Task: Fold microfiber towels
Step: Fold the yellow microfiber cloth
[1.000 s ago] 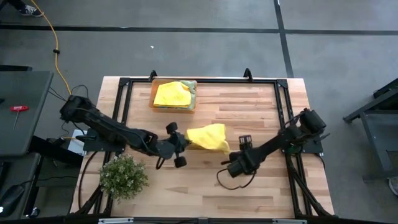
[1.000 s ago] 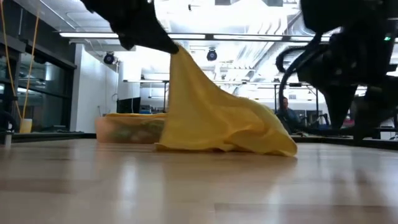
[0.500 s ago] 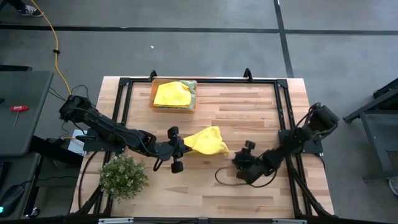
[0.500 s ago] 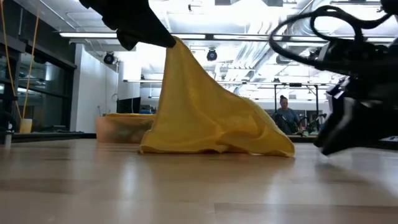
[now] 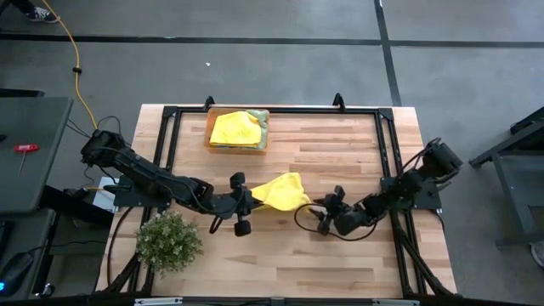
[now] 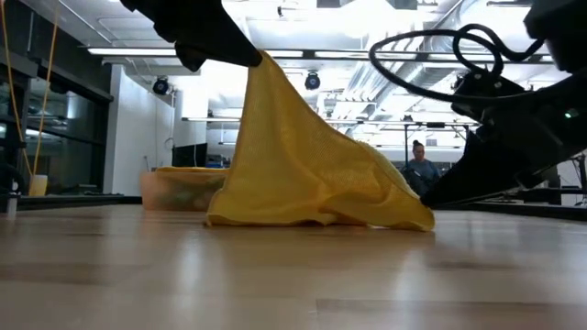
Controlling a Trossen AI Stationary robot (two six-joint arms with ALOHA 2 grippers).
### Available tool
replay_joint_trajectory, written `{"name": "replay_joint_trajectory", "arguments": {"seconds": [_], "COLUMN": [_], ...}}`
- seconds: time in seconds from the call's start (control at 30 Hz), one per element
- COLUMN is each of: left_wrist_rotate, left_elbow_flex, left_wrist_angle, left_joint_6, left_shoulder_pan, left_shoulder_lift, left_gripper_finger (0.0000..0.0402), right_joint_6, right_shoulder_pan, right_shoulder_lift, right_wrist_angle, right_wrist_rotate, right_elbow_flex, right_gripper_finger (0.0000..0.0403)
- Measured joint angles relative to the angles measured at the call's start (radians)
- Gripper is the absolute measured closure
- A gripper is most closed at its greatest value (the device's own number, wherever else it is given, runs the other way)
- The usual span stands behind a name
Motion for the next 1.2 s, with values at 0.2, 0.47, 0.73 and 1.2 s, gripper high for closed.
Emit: {"name": "replay_joint_trajectory", "arguments": {"seconds": [0.2, 0.47, 0.73, 1.2], "left_wrist_rotate": [0.000, -0.011, -0.028, -0.162], "left_elbow_flex": [0.000, 0.000, 0.000, 0.000], "left_wrist_angle": [0.006, 0.006, 0.005, 0.009], "left_joint_6": [-0.002, -0.029, -0.029, -0.029], "left_shoulder_pan": [0.000, 0.000, 0.000, -0.010], "left_shoulder_lift": [0.000, 0.000, 0.000, -0.046], "left_gripper_finger": [0.0401, 0.0401, 0.0401, 0.0401], "right_joint_6": [-0.008, -0.005, -0.004, 0.010], "right_shoulder_pan": [-0.029, -0.024, -0.021, 0.009], "right_shoulder_lift": [0.001, 0.109, 0.170, 0.033], "right_wrist_angle": [0.001, 0.131, 0.233, 0.031], "right_wrist_rotate": [-0.006, -0.066, -0.031, -0.052], "right_elbow_flex": [0.000, 0.002, 0.003, 0.002], "right_gripper_finger": [0.0231, 0.0231, 0.0236, 0.0395]}}
